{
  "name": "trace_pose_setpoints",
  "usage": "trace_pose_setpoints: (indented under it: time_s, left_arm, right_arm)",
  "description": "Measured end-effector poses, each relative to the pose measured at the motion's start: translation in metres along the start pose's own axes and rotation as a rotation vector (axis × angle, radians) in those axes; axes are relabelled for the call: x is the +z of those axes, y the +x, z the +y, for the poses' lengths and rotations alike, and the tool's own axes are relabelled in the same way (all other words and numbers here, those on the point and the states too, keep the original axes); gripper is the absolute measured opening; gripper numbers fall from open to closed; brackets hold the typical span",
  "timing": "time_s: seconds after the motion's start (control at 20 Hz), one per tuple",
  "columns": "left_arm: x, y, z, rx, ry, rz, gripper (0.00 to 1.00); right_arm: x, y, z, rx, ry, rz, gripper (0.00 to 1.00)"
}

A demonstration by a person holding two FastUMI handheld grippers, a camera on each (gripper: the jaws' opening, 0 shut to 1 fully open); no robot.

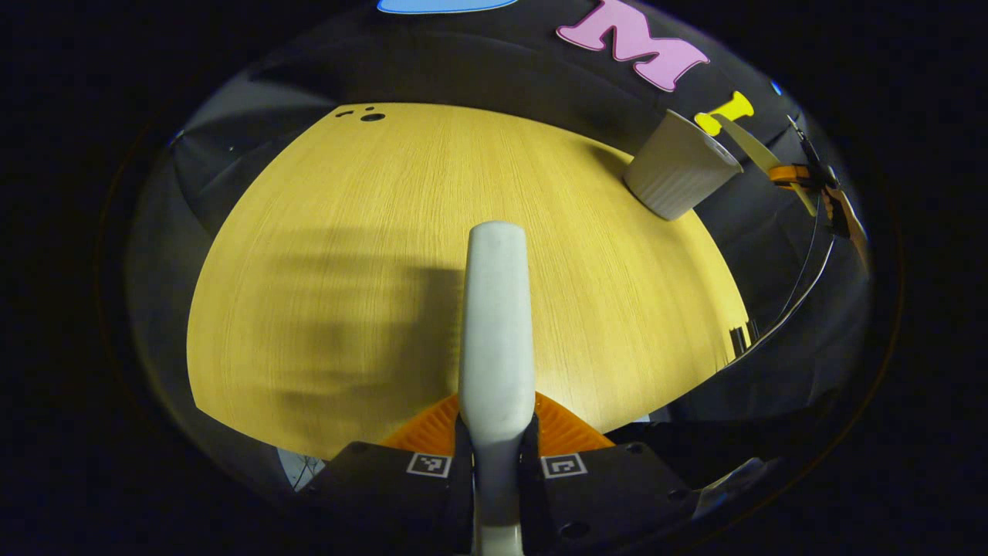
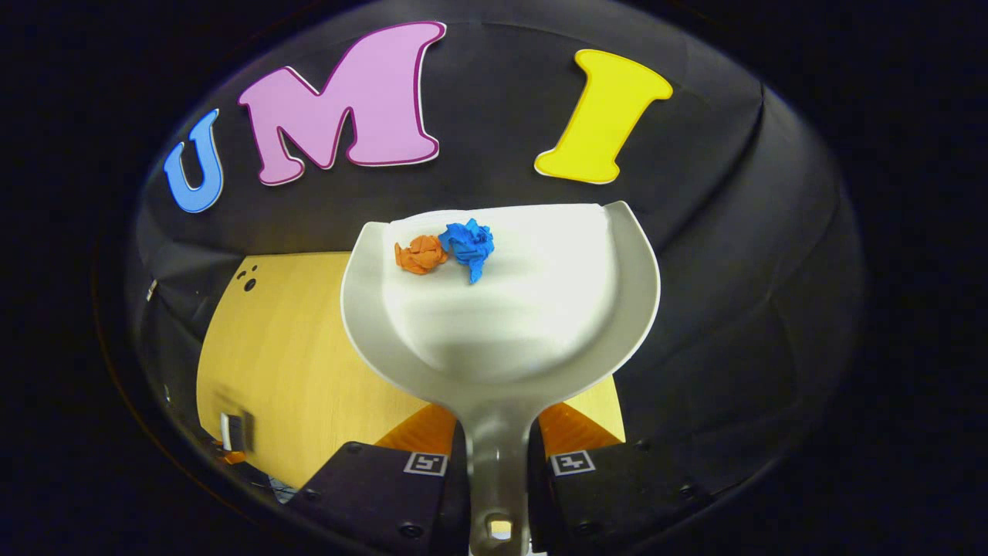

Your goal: Pick up the small broom and dustpan from the desktop, sweep the trash into the dustpan with the broom, and then empty the trash into the garbage bin.

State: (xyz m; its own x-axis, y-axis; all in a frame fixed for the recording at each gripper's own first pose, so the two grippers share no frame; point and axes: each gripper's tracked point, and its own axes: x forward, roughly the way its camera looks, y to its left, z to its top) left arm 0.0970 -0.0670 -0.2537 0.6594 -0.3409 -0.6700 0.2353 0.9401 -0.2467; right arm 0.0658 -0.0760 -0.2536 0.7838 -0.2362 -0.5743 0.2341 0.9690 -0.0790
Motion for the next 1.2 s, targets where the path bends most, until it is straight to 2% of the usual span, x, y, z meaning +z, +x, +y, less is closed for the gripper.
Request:
trace_pose_setpoints:
  time_s: [0.3,0.5,0.55,0.6,0.65,0.7,0.75,0.8,1.2]
  left_arm:
    - [0.021,-0.007,0.012,0.038,-0.009,-0.028,0.28]
    - [0.021,-0.005,0.016,0.062,-0.02,-0.012,0.28]
    - [0.022,-0.003,0.019,0.064,-0.022,-0.01,0.28]
    - [0.024,0.0,0.02,0.064,-0.023,-0.008,0.28]
    - [0.026,0.002,0.019,0.063,-0.022,-0.006,0.28]
    - [0.027,0.003,0.018,0.064,-0.02,-0.004,0.28]
    - [0.029,0.005,0.016,0.063,-0.016,-0.002,0.28]
    - [0.032,0.008,0.013,0.061,-0.011,0.001,0.28]
    - [0.041,0.023,-0.002,0.055,0.037,0.027,0.28]
  right_arm:
    - [0.007,0.049,-0.016,-0.117,-0.107,-0.018,0.34]
    - [0.019,0.062,-0.026,-0.197,-0.203,-0.056,0.33]
    - [0.02,0.066,-0.03,-0.226,-0.252,-0.069,0.29]
    - [0.024,0.064,-0.033,-0.255,-0.298,-0.082,0.29]
    - [0.027,0.065,-0.035,-0.284,-0.336,-0.095,0.34]
    - [0.029,0.065,-0.037,-0.312,-0.37,-0.106,0.34]
    - [0.031,0.065,-0.039,-0.331,-0.392,-0.117,0.29]
    - [0.031,0.066,-0.039,-0.342,-0.415,-0.128,0.34]
    - [0.041,0.068,-0.048,-0.505,-0.631,-0.199,0.34]
